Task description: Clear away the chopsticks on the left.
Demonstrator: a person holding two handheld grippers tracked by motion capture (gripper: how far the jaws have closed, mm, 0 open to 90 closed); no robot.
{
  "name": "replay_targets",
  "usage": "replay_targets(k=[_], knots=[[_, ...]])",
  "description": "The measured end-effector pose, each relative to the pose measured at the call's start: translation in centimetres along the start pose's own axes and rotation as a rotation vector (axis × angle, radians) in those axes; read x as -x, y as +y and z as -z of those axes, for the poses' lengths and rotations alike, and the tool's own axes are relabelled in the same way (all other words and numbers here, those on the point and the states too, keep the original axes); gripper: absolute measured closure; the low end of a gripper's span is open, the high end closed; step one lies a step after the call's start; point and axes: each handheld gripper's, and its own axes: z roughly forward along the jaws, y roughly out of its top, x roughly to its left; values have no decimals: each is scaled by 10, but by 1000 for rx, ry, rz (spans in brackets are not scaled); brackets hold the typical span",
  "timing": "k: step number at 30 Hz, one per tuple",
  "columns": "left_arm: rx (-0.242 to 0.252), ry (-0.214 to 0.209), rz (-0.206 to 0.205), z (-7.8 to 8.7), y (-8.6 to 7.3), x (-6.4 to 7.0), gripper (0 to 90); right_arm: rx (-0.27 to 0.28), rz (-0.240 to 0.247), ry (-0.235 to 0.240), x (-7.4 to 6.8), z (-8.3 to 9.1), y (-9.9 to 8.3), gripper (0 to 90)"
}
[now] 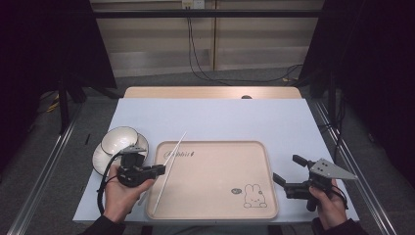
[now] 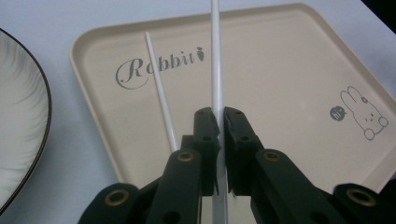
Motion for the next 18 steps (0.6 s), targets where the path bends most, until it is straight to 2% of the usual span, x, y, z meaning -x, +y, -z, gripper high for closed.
replay_targets(k=[6,7,8,9,10,13,15,17,18], knots=[[-3,49,78,-14,0,1,844,-1,2,0,0,0,0,16],[-3,49,78,-14,0,1,844,-1,2,0,0,0,0,16],[-8,67,107,-18,-1,2,844,-1,1,-2,0,0,0,17],[-8,67,107,-18,-1,2,844,-1,1,-2,0,0,0,17],[-13,87,129,-24,-2,4,844,-2,2,2,0,0,0,17],[-27,85,159,-32,-6,5,844,-2,1,3,0,0,0,17],[-37,109,159,-35,-9,6,844,-3,2,4,0,0,0,16],[-42,104,168,-37,-10,6,844,-5,5,7,0,0,0,16],[-46,118,171,-40,-12,7,843,-4,5,5,0,-1,0,16]])
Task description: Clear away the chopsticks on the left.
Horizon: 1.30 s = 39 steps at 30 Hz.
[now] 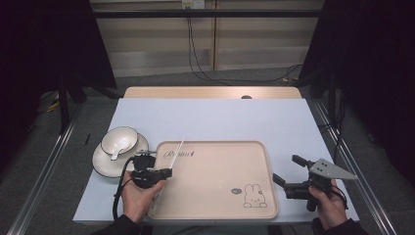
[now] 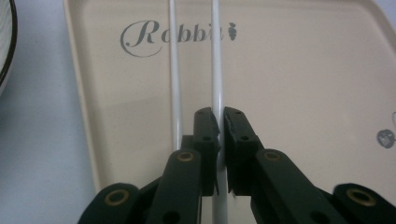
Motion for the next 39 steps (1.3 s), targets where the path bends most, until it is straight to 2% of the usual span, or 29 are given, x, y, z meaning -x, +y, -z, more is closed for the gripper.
replay_targets(k=[1,2,3,4,5,6,9,10,11,13,15,18,23,27,33,37,39], knots=[[0,0,0,0,0,0,842,-1,-1,0,0,0,0,16],[-10,-7,19,-3,-1,-1,842,-2,-1,1,0,0,0,16],[-10,-7,19,-3,-1,-1,842,-2,-1,1,0,0,0,16],[-16,14,24,-6,-2,-2,842,-1,-1,1,0,0,0,16],[-26,6,23,-7,-2,-4,842,-1,-1,0,0,0,0,16],[-30,22,19,-8,-3,-4,842,-1,-1,1,0,0,0,16],[-46,15,22,-11,-5,-3,842,0,-1,2,0,0,0,16],[-40,16,34,-13,-6,-1,842,-1,-1,2,0,0,0,16],[-61,17,18,-13,-6,-1,842,-1,-1,2,0,0,0,16],[-72,24,16,-15,-7,-1,842,-1,-1,2,0,0,0,17],[-69,28,22,-15,-7,-2,843,-1,0,4,0,0,0,16],[-63,41,7,-15,-8,-2,842,-1,0,3,0,0,0,17],[-66,33,6,-15,-8,-1,830,-1,0,4,0,0,0,16],[-66,33,-17,-15,-8,-1,822,-2,-1,4,0,0,0,16],[-61,8,-47,-15,-9,0,765,-3,-2,5,0,1,0,16],[-42,6,-45,-13,-8,0,736,-1,-1,5,0,1,0,17],[-32,-22,-59,-11,-8,0,720,-1,0,5,0,1,0,16]])
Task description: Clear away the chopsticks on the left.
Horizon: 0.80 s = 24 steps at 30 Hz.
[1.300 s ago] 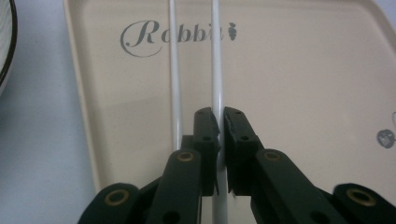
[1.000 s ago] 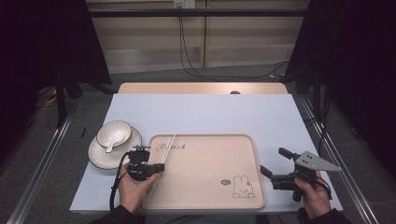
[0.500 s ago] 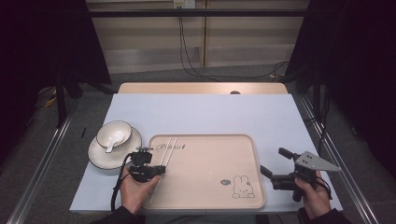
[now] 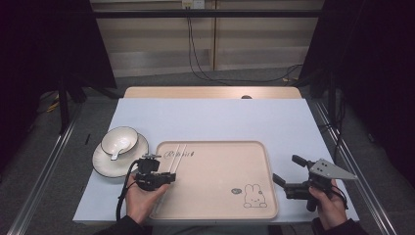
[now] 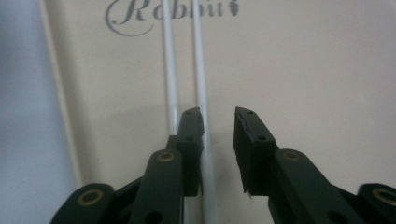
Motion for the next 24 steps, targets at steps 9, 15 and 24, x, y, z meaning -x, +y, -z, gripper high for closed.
replay_targets(k=[9,15,24], knots=[[147,-98,-182,21,3,9,446,3,1,-4,0,0,0,16],[243,-102,-237,35,1,-1,257,2,-1,-5,0,0,0,16],[340,-139,-364,61,-7,-22,74,3,-1,-8,0,0,0,16]])
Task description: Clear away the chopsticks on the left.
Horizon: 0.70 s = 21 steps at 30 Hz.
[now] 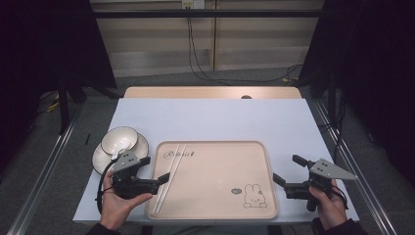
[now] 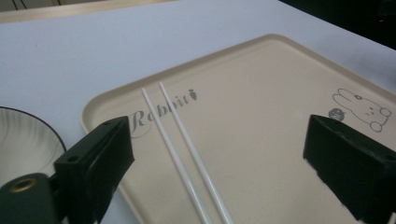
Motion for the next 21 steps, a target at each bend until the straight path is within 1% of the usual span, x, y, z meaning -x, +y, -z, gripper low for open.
replay_targets(k=[1,2,3,4,5,6,7,8,9,10,12,13,14,15,17,20,21], knots=[[18,-2,12,3,-1,-1,58,0,-2,-1,0,0,0,17],[32,-3,3,7,-3,-3,47,1,-2,-1,0,0,0,16],[42,8,-14,12,-5,-5,43,1,-2,-2,0,0,0,16],[57,14,-11,17,-7,-6,41,2,0,-4,0,0,0,16],[71,11,-8,21,-8,-7,37,1,0,-6,0,0,0,17],[71,11,-8,21,-8,-7,36,1,0,-6,0,0,0,17],[81,-5,-2,29,-11,-12,30,1,-1,-6,0,0,0,17],[91,-7,1,33,-13,-14,27,2,-1,-7,0,0,0,16],[103,2,6,37,-15,-16,27,5,-6,-8,0,0,0,16],[103,2,6,37,-15,-16,25,5,-6,-8,0,0,0,16],[123,29,7,49,-21,-20,25,2,-1,-8,0,0,0,16],[122,43,4,52,-24,-22,25,3,-1,-8,0,0,0,17],[122,58,9,56,-27,-23,25,5,-5,-8,0,1,0,16],[133,71,11,60,-31,-24,24,3,-2,-4,0,1,0,16],[161,68,35,67,-40,-27,25,6,-4,-9,0,1,0,16],[194,55,64,74,-47,-33,19,6,2,-12,1,1,0,15],[198,71,64,75,-47,-33,17,13,3,-14,1,2,0,15]])
